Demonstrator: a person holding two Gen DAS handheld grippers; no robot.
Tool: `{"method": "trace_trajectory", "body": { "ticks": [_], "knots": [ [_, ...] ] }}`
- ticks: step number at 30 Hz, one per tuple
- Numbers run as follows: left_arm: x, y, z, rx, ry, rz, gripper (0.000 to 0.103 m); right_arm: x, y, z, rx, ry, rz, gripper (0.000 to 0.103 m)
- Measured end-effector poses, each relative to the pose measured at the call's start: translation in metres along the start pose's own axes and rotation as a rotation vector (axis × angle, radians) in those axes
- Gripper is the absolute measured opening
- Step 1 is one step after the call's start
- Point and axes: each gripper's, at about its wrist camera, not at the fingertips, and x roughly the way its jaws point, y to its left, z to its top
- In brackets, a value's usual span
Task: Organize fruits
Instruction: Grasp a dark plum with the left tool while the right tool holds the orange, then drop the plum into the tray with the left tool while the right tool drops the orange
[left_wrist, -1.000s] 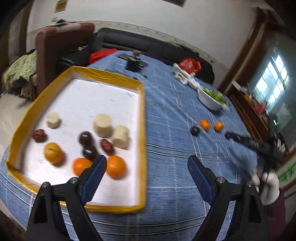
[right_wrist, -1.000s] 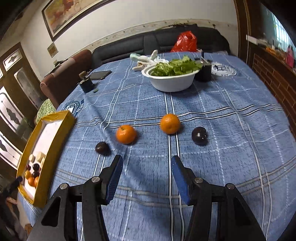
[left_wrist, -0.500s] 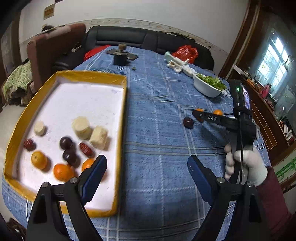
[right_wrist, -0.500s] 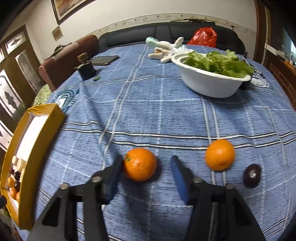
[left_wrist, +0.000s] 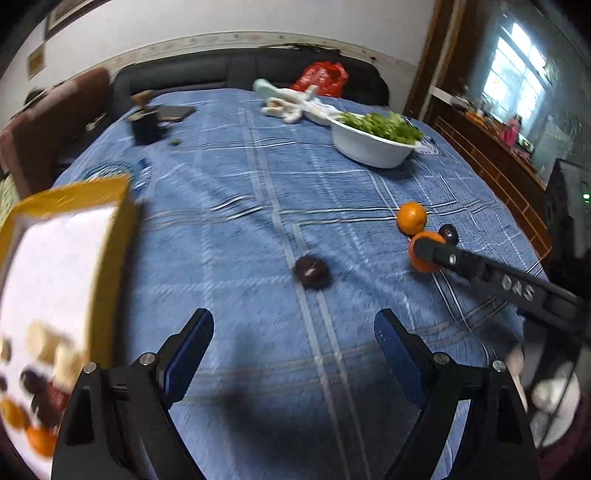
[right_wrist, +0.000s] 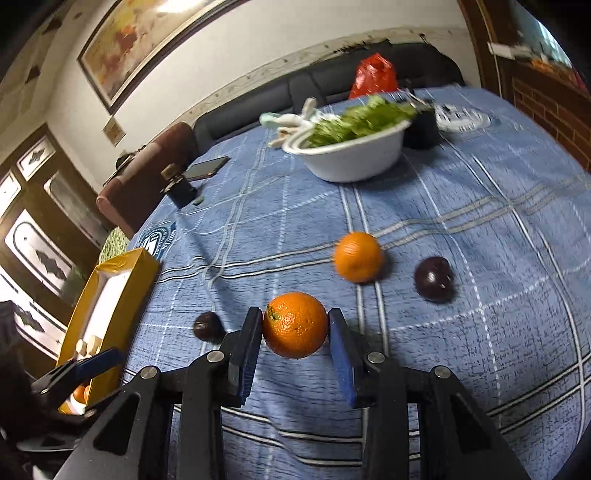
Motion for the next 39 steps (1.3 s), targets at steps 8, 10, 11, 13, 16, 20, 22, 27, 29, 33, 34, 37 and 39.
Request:
{"method": "trace_trajectory", "body": {
  "ticks": [8, 10, 11, 13, 16, 20, 22, 27, 29, 33, 34, 37, 39],
  "knots": [
    [0.053, -0.008, 0.018, 0.057, 0.035, 0.024, 0.037, 0.003, -0.001, -0.001, -0.002, 0.014, 0.02, 0.04],
    [0.055, -0.009, 0.017, 0.058, 0.029, 0.007, 0.029, 0.005, -0.001, -0.001, -0.001, 0.02, 0.025, 0.04],
    [0.055, -0.009, 0.016, 0.059, 0.028, 0.001, 0.026, 0.006, 0.0, -0.001, -0.002, 0.023, 0.026, 0.04],
    [0.052, -0.009, 0.014, 0.055, 0.018, 0.01, 0.026, 0.008, 0.001, -0.002, -0.005, 0.029, 0.03, 0.04],
    [0.04, -0.004, 0.01, 0.015, -0.001, 0.001, 0.026, 0.008, 0.002, -0.003, -0.009, 0.028, 0.027, 0.04],
    [0.009, 0.005, 0.002, -0.036, -0.043, -0.012, 0.026, 0.008, 0.0, -0.003, -0.002, 0.023, 0.031, 0.04],
    [-0.01, 0.013, -0.004, -0.061, -0.076, -0.002, 0.026, 0.008, 0.0, -0.004, -0.001, 0.021, 0.036, 0.04],
    [-0.053, 0.043, -0.019, -0.138, -0.146, 0.069, 0.026, 0.009, 0.005, -0.008, -0.021, 0.023, 0.035, 0.04],
    [-0.067, 0.058, -0.022, -0.165, -0.167, 0.081, 0.026, 0.01, 0.008, -0.01, -0.028, 0.025, 0.035, 0.04],
    [-0.094, 0.09, -0.036, -0.231, -0.21, 0.105, 0.026, 0.012, 0.014, -0.014, -0.056, 0.023, 0.006, 0.04],
    [-0.103, 0.101, -0.04, -0.245, -0.219, 0.126, 0.026, 0.011, 0.017, -0.014, -0.065, 0.018, -0.009, 0.04],
    [-0.12, 0.13, -0.048, -0.289, -0.243, 0.178, 0.027, 0.003, 0.033, -0.016, -0.106, 0.002, -0.015, 0.04],
    [-0.129, 0.155, -0.053, -0.33, -0.248, 0.215, 0.027, -0.002, 0.052, -0.018, -0.138, 0.008, 0.016, 0.04]
  ]
}}
